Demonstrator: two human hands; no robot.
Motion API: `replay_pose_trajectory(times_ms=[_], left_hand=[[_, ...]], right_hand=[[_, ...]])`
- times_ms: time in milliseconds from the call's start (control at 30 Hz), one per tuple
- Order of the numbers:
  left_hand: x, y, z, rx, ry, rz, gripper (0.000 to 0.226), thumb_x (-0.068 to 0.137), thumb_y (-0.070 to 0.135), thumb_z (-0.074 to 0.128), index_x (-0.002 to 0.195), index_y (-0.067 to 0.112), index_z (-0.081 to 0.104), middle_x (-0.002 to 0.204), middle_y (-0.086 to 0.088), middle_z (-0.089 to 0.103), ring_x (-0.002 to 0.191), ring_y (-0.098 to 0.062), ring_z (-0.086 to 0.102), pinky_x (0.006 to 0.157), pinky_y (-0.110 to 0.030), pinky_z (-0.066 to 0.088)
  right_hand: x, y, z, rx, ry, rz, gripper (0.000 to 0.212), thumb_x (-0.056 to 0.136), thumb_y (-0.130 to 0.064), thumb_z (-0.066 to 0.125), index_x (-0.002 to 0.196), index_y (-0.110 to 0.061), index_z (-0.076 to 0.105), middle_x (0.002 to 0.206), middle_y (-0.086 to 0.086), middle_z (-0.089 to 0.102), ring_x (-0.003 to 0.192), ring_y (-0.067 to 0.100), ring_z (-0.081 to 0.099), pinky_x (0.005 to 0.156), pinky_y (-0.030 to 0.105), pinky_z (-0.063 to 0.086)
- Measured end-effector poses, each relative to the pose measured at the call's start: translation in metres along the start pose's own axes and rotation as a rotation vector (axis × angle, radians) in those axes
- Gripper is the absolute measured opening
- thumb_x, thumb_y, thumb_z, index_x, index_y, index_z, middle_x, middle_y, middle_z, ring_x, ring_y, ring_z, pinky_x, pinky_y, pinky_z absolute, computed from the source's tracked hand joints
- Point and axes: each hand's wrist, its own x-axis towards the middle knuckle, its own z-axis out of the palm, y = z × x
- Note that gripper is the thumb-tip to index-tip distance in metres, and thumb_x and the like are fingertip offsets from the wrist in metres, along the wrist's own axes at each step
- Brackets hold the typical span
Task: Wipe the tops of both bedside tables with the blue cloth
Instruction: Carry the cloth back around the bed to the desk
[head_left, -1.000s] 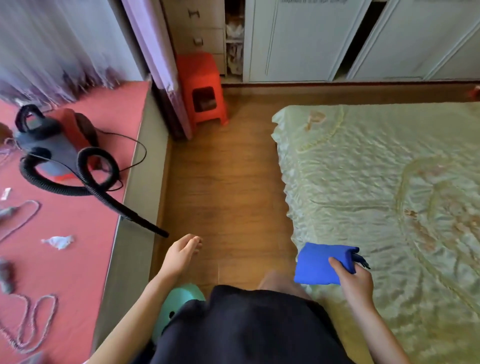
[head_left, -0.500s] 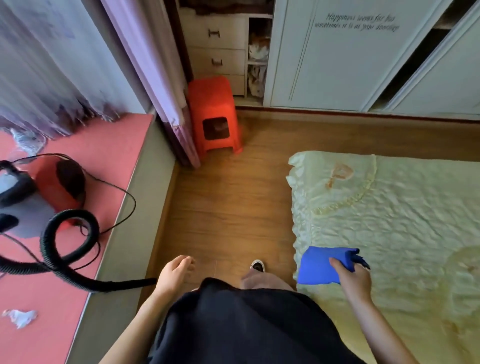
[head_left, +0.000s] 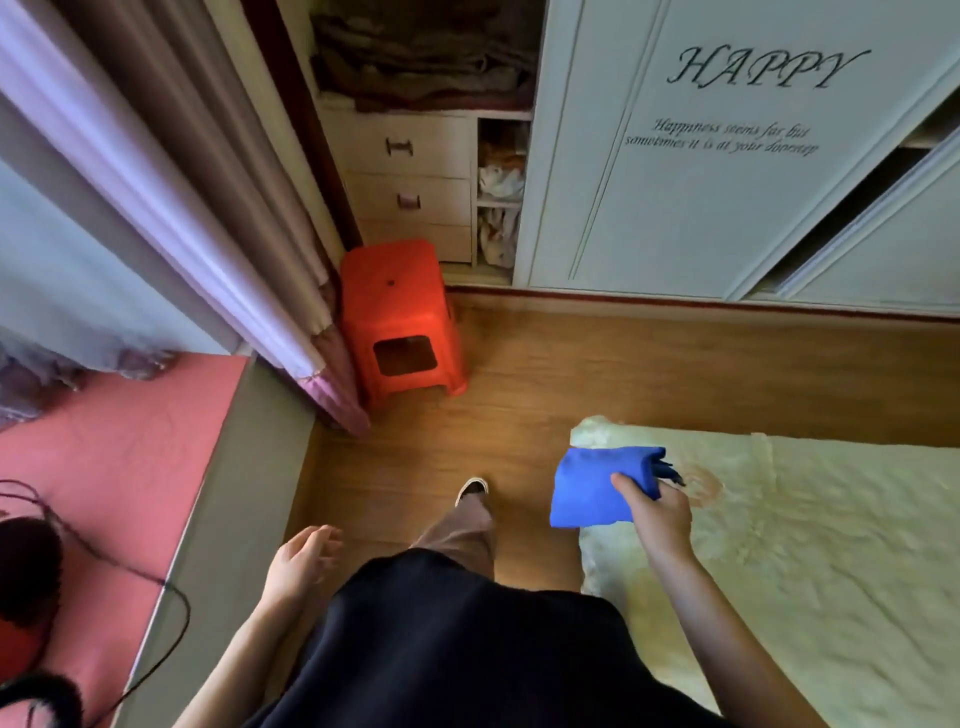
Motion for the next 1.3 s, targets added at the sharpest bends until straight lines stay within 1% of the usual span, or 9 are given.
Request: replay_pose_trajectory(times_ms=[167,267,433,667,767,933,1033,1133,1300], left_hand=[[0.094,0.145,0.038,0.207,-0.151,0.128,0.024,0.095,0.014,0.052,0.079,0.01,0.068,0.071,-0.006,0.068,0.073,-0.027,0.06,0.065,-0.032,0.046],[0.135,0.23,0.076,0.286,-0.256,0.192,0.021,0.094,0.014,0.052,0.082,0.012,0.068,0.077,-0.006,0.069,0.074,-0.023,0.06,0.066,-0.028,0.045],[0.171,0.338,0.156,0.368,-0.395,0.279,0.034,0.077,0.039,0.05,0.085,0.013,0.071,0.084,-0.002,0.072,0.079,-0.02,0.064,0.078,-0.034,0.047],[0.225,0.433,0.277,0.467,-0.466,0.318,0.021,0.084,0.032,0.057,0.085,0.015,0.069,0.082,-0.001,0.071,0.078,-0.019,0.062,0.074,-0.032,0.048],[0.246,0.473,0.322,0.5,-0.477,0.305,0.019,0.095,0.014,0.051,0.086,0.012,0.068,0.084,-0.004,0.068,0.077,-0.021,0.061,0.069,-0.027,0.046],[0.275,0.552,0.401,0.553,-0.534,0.342,0.015,0.087,0.025,0.057,0.085,0.014,0.067,0.086,-0.009,0.068,0.082,-0.027,0.061,0.072,-0.036,0.047],[0.281,0.591,0.456,0.595,-0.582,0.369,0.017,0.095,0.017,0.052,0.088,0.011,0.066,0.089,-0.013,0.068,0.086,-0.03,0.063,0.077,-0.037,0.047],[0.29,0.627,0.523,0.681,-0.634,0.365,0.021,0.097,0.012,0.048,0.087,0.009,0.066,0.091,-0.016,0.069,0.088,-0.033,0.064,0.087,-0.042,0.048],[0.292,0.675,0.664,0.856,-0.775,0.43,0.024,0.098,0.014,0.046,0.09,0.011,0.068,0.091,-0.012,0.07,0.085,-0.031,0.064,0.075,-0.034,0.048]], right_hand=[[0.068,-0.057,0.003,-0.018,0.156,0.062,0.019,0.085,-0.015,0.068,0.078,0.002,0.064,0.076,0.014,0.061,0.08,0.031,0.058,0.071,0.034,0.04],[0.104,-0.082,-0.003,-0.051,0.23,0.112,0.031,0.084,-0.025,0.07,0.096,0.004,0.067,0.096,0.021,0.066,0.091,0.037,0.062,0.078,0.042,0.046],[0.155,-0.113,-0.019,0.031,0.351,0.217,0.026,0.086,-0.024,0.069,0.089,-0.002,0.058,0.088,0.02,0.06,0.081,0.036,0.058,0.073,0.045,0.046],[0.273,-0.149,-0.029,0.036,0.414,0.341,0.045,0.085,-0.027,0.065,0.109,0.011,0.058,0.094,0.03,0.063,0.086,0.043,0.062,0.077,0.054,0.052],[0.324,-0.18,-0.037,0.148,0.426,0.35,0.054,0.083,-0.03,0.07,0.12,0.006,0.056,0.113,0.027,0.063,0.1,0.043,0.061,0.085,0.055,0.051],[0.393,-0.247,-0.071,0.224,0.399,0.257,0.022,0.088,-0.027,0.066,0.098,-0.009,0.058,0.101,0.02,0.066,0.09,0.037,0.062,0.083,0.052,0.051],[0.428,-0.27,-0.098,0.372,0.471,0.258,0.02,0.086,-0.024,0.068,0.101,-0.013,0.059,0.095,0.008,0.062,0.086,0.027,0.059,0.08,0.04,0.049],[0.463,-0.277,-0.126,0.457,0.513,0.281,0.016,0.085,-0.023,0.07,0.095,-0.016,0.06,0.091,0.006,0.065,0.086,0.027,0.063,0.083,0.042,0.052],[0.521,-0.262,-0.178,0.519,0.647,0.372,0.015,0.084,-0.023,0.071,0.093,-0.013,0.066,0.091,0.008,0.07,0.085,0.026,0.067,0.078,0.043,0.054]])
